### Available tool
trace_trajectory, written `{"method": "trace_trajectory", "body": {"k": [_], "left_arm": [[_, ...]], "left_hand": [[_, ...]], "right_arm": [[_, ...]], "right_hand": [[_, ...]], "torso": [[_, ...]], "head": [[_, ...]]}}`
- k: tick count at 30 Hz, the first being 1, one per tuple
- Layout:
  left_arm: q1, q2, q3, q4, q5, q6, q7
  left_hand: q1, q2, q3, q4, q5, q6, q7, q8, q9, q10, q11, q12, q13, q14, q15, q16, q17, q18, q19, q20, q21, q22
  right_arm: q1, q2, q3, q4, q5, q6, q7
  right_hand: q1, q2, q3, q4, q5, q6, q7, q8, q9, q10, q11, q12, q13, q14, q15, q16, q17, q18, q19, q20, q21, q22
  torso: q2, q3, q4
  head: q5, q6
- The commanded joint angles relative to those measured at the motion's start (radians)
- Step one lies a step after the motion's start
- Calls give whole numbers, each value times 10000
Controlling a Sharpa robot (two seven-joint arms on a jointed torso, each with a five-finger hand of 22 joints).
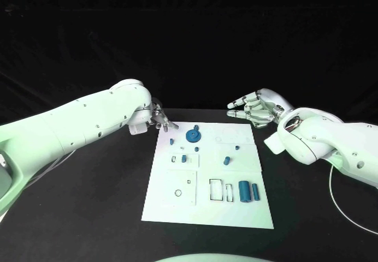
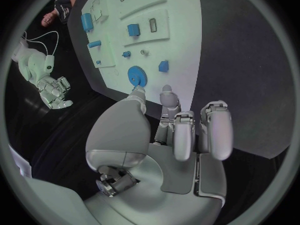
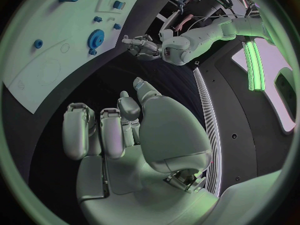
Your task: Assemble the parts on the task board
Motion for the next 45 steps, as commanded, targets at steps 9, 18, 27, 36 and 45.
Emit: {"method": "trace_trajectory", "body": {"k": [9,18,27,36,45], "left_arm": [[-200,426,-200,-653,-33,769,385],[-277,481,-217,-737,27,892,418],[-289,507,-220,-739,168,1007,396],[-291,540,-222,-763,182,1020,367],[-296,602,-236,-842,184,1138,314]], "left_hand": [[-133,136,-146,4,-23,126,-30,85,-47,94,-6,91,29,1033,-110,30,2627,-80,333,-65,73,1026],[-105,251,-191,-17,-15,184,-58,138,-69,135,-30,156,72,1033,-129,30,2627,-88,350,-82,98,1062],[160,386,-209,-81,2,223,-92,216,-106,151,-62,187,60,1033,-159,30,2627,-91,357,-112,104,1079],[591,561,-133,-183,19,239,-116,317,-149,169,-86,232,58,1033,-181,30,2627,-89,352,-136,90,1077],[795,618,-78,-254,20,254,-130,378,-161,190,-99,266,71,1033,-191,30,2627,-92,357,-146,96,1093]], "right_arm": [[-7,-2,1,39,-11,127,77],[-6,-18,1,44,-11,134,67],[-6,-18,1,48,-21,166,74],[-6,-11,1,44,1,172,76],[-6,-6,2,47,6,185,76]], "right_hand": [[-56,38,36,39,41,66,2,-29,-14,-53,-18,-17,6,511,-10,-56,176,91,-67,-29,-34,-7],[-56,38,36,39,41,66,2,-29,-14,-53,-18,-17,6,511,-10,-56,176,91,-67,-29,-34,-7],[-56,38,36,39,41,66,2,-29,-14,-53,-18,-17,6,511,-10,-56,176,91,-67,-29,-34,-7],[-56,38,36,39,41,66,2,-29,-14,-53,-18,-17,6,511,-10,-56,176,91,-67,-29,-34,-7],[-53,44,38,43,67,68,3,-30,-13,-54,-17,-16,5,508,-10,-70,158,93,-73,-30,-42,-19]], "torso": [[25,1,-30],[-3,17,-6],[-4,15,-6],[6,10,-7],[7,7,-6]], "head": [[19,3],[-8,-71],[-5,-88],[-23,-108],[-31,-133]]}}
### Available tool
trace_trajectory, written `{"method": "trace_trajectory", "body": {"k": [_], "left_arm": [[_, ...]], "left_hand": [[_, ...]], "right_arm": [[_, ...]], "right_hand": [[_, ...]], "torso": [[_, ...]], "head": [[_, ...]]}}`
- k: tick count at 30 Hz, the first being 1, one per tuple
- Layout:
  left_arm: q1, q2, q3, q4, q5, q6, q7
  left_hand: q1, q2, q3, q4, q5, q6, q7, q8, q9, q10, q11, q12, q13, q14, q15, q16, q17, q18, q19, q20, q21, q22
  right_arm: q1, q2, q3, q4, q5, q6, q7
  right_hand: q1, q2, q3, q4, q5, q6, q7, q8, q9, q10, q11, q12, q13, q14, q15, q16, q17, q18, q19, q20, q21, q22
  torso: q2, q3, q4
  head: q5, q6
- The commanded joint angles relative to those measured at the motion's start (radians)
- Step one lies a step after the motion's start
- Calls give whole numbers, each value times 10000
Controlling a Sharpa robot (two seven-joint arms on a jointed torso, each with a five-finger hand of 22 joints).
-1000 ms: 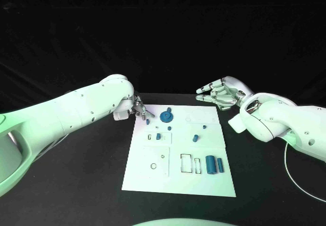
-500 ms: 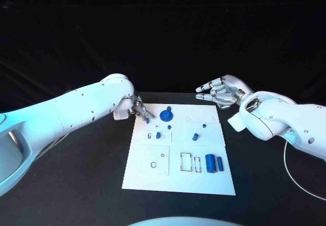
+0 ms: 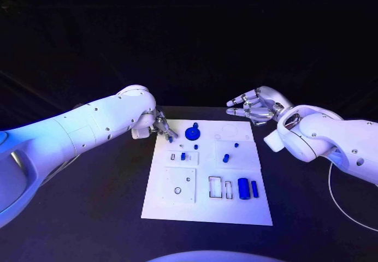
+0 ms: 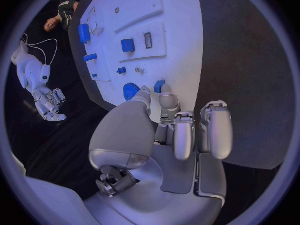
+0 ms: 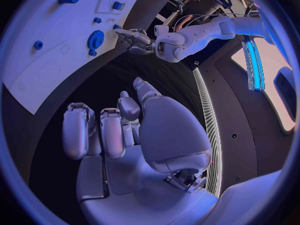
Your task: Assemble the parts on the task board
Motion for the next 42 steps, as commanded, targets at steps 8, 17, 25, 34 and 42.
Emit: {"method": "trace_trajectory", "body": {"k": [8,17,25,34,42], "left_arm": [[-10,81,-8,-108,161,279,-87],[-11,120,-10,-147,174,144,-91],[-15,129,-17,-182,175,47,-38],[-15,-281,-28,295,676,-442,199],[-14,-1303,-39,1907,889,-1409,792]], "left_hand": [[184,66,40,-85,25,84,-32,102,-22,46,-36,31,-7,1049,-67,30,2632,-92,359,-77,62,1103],[1745,759,1288,-1004,138,-161,-152,103,-113,-50,-155,-71,-110,1049,-185,30,2632,-83,349,-173,37,1094],[1634,182,3882,-1589,104,-351,-24,312,-169,-61,-17,-253,-347,1049,-92,30,2632,-84,342,-106,4,1099],[735,-515,5836,-2033,67,-405,-14,715,-107,63,-52,-159,-372,1049,-101,30,2632,-86,350,-97,-10,1129],[230,-902,6745,-2413,287,-293,-67,948,-103,310,-110,19,-239,1049,-139,30,2632,-108,407,-149,68,1245]], "right_arm": [[-4,9,2,19,21,156,100],[-4,1,2,28,29,181,110],[-3,-16,2,37,30,212,103],[-3,-29,2,40,30,266,84],[-3,-46,1,38,30,276,68]], "right_hand": [[-54,53,40,48,75,70,4,-30,-13,-65,-17,-33,-11,506,-10,-78,143,93,-74,-30,-43,-10],[-54,53,40,48,75,70,4,-30,-13,-65,-16,-32,-11,506,-10,-78,143,93,-74,-30,-43,-10],[-62,72,44,63,90,74,5,-30,-12,-57,-15,-17,0,508,-9,-78,147,94,-76,-30,-48,-15],[-62,72,44,63,90,74,5,-30,-12,-57,-15,-17,0,508,-9,-78,147,94,-76,-30,-48,-15],[-62,72,44,63,90,74,5,-30,-12,-57,-15,-17,0,508,-9,-78,147,94,-76,-30,-48,-15]], "torso": [[2,3,-3],[2,2,-4],[-8,1,1],[-18,4,19],[-16,5,33]], "head": [[4,-26],[-14,-65],[-20,-87],[-8,-108],[7,-97]]}}
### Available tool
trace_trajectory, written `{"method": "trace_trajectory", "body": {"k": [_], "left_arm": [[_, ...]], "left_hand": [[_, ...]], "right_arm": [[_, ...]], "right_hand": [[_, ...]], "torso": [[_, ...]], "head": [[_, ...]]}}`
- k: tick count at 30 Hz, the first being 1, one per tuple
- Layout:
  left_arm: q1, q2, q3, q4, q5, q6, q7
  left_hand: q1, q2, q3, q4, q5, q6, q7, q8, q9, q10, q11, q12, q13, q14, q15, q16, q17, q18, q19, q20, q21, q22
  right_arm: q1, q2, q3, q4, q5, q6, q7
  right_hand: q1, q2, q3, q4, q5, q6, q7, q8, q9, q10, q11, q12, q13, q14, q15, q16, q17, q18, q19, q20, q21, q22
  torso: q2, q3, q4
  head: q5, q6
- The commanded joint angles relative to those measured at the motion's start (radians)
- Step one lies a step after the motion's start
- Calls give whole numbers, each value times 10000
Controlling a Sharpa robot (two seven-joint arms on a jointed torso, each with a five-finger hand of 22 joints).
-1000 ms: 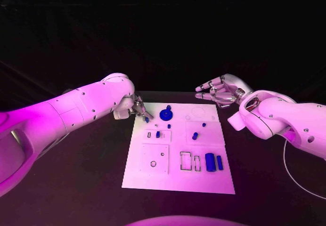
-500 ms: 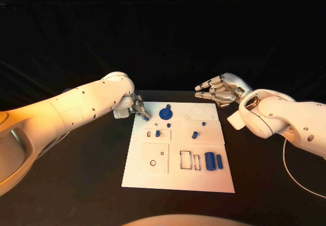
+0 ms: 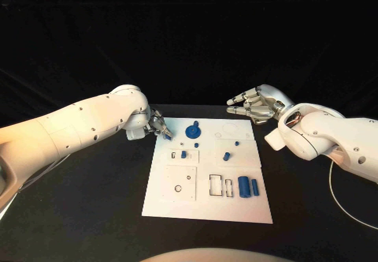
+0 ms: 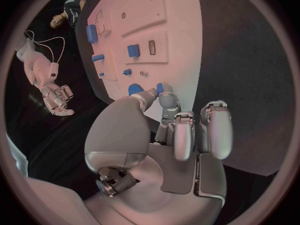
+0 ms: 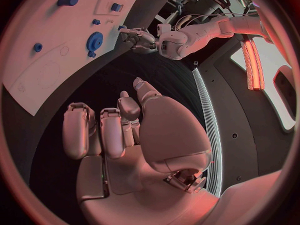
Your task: Assemble the parts on the task board
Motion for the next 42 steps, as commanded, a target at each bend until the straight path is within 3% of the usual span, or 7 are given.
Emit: {"method": "trace_trajectory", "body": {"k": [1,8,13,21,27,37,42], "left_arm": [[-3,-321,-3,685,177,-902,710],[-213,-1086,-71,2146,-728,-1311,1295],[-405,-1343,-169,2658,-1143,-1542,1524],[-624,-1407,-276,2859,-1387,-1336,1456],[-683,-1425,-287,2892,-1443,-1130,1293],[-718,-1399,-306,2838,-1486,-628,950],[-729,-1431,-312,2838,-1488,-450,859]], "left_hand": [[-150,-75,1497,-1405,148,76,-72,66,-7,99,-34,79,23,1070,-21,30,2634,-107,425,8,68,1240],[-244,-203,1632,-1518,206,139,-98,102,-28,209,-58,168,120,1070,-33,30,2634,-124,457,-5,123,1310],[-292,-276,1711,-1583,269,198,-114,110,-54,295,-72,241,207,1070,-43,30,2634,-139,483,-14,172,1370],[-331,-304,1768,-1612,336,230,-120,110,-75,334,-80,262,235,1070,-50,30,2634,-142,488,-21,180,1382],[-356,-331,1803,-1640,381,253,-125,108,-91,363,-85,282,261,1070,-54,30,2634,-141,487,-25,177,1380],[-387,-353,1833,-1662,430,277,-130,107,-106,389,-89,294,278,1070,-57,30,2634,-146,495,-29,193,1401],[-473,-404,1906,-1720,605,335,-141,103,-147,453,-100,324,324,1070,-64,30,2634,-150,502,-37,206,1421]], "right_arm": [[-4,-4,0,12,-17,151,56],[-4,-14,0,-4,-17,169,60],[-5,-16,-1,-19,-17,180,63],[-6,4,-4,-40,-16,199,69],[-6,5,-6,-37,-16,205,66],[-7,15,-7,-34,-16,212,65],[-7,17,-7,-38,-16,218,67]], "right_hand": [[-62,72,16,35,44,74,6,-30,-12,-56,-15,-17,0,508,-9,-38,152,95,-40,6,-48,-17],[-75,85,16,52,64,76,7,-31,-12,-52,-14,-8,4,508,-8,-44,146,97,-45,6,-55,-26],[-75,85,16,52,64,76,7,-31,-12,-52,-14,-8,4,508,-8,-44,146,97,-45,6,-55,-26],[-75,85,16,52,64,76,7,-31,-12,-52,-14,-8,4,508,-8,-44,146,97,-45,6,-55,-26],[-75,85,16,52,64,76,7,-31,-12,-52,-14,-8,4,508,-8,-44,146,97,-45,6,-55,-26],[-75,85,16,52,64,76,7,-31,-12,-52,-14,-8,4,508,-8,-44,146,97,-45,6,-55,-26],[-75,85,16,52,64,76,7,-31,-12,-52,-14,-8,4,508,-8,-44,146,97,-45,6,-55,-26]], "torso": [[15,-1,13],[2,-2,17],[2,-5,24],[30,-7,-30],[26,2,0],[21,-4,-15],[23,-4,-8]], "head": [[7,6],[36,-6],[49,36],[75,15],[71,-24],[101,-83],[110,-109]]}}
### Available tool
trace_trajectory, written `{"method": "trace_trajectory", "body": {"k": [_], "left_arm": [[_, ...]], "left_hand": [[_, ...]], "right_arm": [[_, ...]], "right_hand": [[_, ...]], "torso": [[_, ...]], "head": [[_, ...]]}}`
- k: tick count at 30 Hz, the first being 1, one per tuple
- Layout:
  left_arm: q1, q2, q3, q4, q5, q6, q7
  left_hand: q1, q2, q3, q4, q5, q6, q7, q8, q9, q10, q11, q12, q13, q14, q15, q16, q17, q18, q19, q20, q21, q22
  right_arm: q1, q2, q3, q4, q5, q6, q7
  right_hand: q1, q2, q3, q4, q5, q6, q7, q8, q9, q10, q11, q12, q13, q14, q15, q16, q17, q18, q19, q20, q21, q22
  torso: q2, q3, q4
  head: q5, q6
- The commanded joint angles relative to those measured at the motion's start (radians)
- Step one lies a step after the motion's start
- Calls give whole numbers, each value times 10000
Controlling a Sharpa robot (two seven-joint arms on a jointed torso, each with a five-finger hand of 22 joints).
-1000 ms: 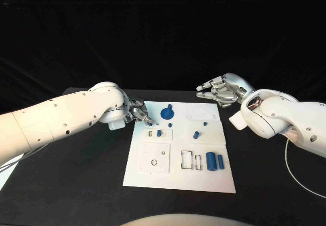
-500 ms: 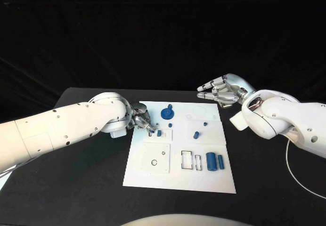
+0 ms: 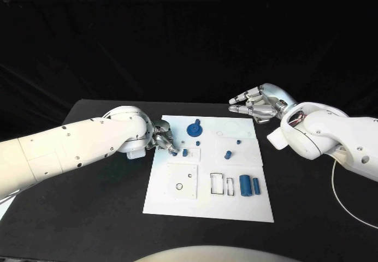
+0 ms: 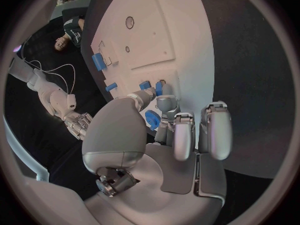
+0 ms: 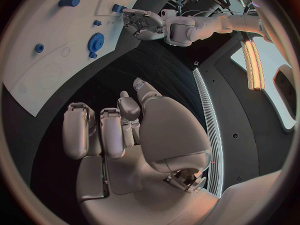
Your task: Assemble the parts on the task board
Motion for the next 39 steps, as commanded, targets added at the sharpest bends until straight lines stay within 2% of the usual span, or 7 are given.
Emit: {"method": "trace_trajectory", "body": {"k": [1,16,27,29,30,32,39], "left_arm": [[-20,-18,-10,2,-92,509,-212],[-33,11,-12,0,-92,531,-398],[-61,190,-26,-61,-82,539,-524],[-63,228,-33,-66,-44,572,-549],[-64,250,-37,-69,-16,598,-563],[-65,287,-41,-70,24,642,-596],[-67,346,-46,-86,68,654,-724]], "left_hand": [[-37,38,1415,-1332,96,85,-4,39,-22,72,-1,64,14,1071,-67,30,2629,-151,505,-38,67,1433],[-73,26,1437,-1348,179,102,-5,36,-37,80,-3,50,3,1071,-69,30,2629,-149,500,-40,58,1427],[-158,24,1457,-1352,307,135,-10,37,-59,131,-5,94,63,1071,-69,30,2629,-151,504,-42,66,1439],[-237,-1,1445,-1353,498,163,-19,44,-72,169,-13,126,105,1071,-71,30,2629,-153,507,-45,70,1447],[-343,-43,1394,-1354,891,199,-33,55,-83,214,-26,160,151,1071,-76,30,2629,-154,509,-51,72,1453],[-513,-70,1214,-1331,1227,273,-66,80,-103,331,-42,308,339,1071,-86,30,2629,-163,526,-61,102,1495],[-928,-67,554,-1086,1266,487,-179,53,-216,540,-121,582,708,1071,-143,30,2629,-191,579,-95,189,1606]], "right_arm": [[-4,10,0,2,-25,135,72],[-5,14,0,2,-27,134,131],[-5,16,-1,11,-28,151,137],[-5,17,-1,13,-28,154,137],[-5,16,-1,15,-28,156,136],[-5,13,-1,19,-28,157,132],[-5,1,-1,31,-28,166,133]], "right_hand": [[-24,33,16,53,64,77,7,-31,-12,-52,-14,-8,4,508,-9,-44,142,97,-46,6,-55,-9],[-30,37,13,63,83,78,6,-33,-12,-42,-14,12,18,509,-8,-47,143,98,-47,6,-60,-13],[-30,37,13,63,83,78,6,-33,-12,-42,-14,12,18,509,-8,-47,143,98,-47,6,-60,-13],[-30,37,13,63,83,78,6,-33,-12,-42,-14,12,18,509,-8,-47,143,98,-47,6,-60,-13],[-30,37,13,63,83,78,6,-33,-12,-42,-14,12,18,509,-8,-47,143,98,-47,6,-60,-13],[-30,37,13,63,83,78,6,-33,-12,-42,-14,12,18,509,-8,-47,143,98,-47,6,-60,-13],[-30,37,13,63,83,78,6,-33,-12,-42,-14,12,18,509,-8,-47,143,98,-47,6,-60,-13]], "torso": [[-5,0,8],[-3,3,-3],[0,4,-2],[1,5,-9],[2,6,-10],[4,9,-10],[-7,11,-2]], "head": [[9,-30],[38,-60],[29,-61],[30,-67],[30,-73],[23,-83],[2,-95]]}}
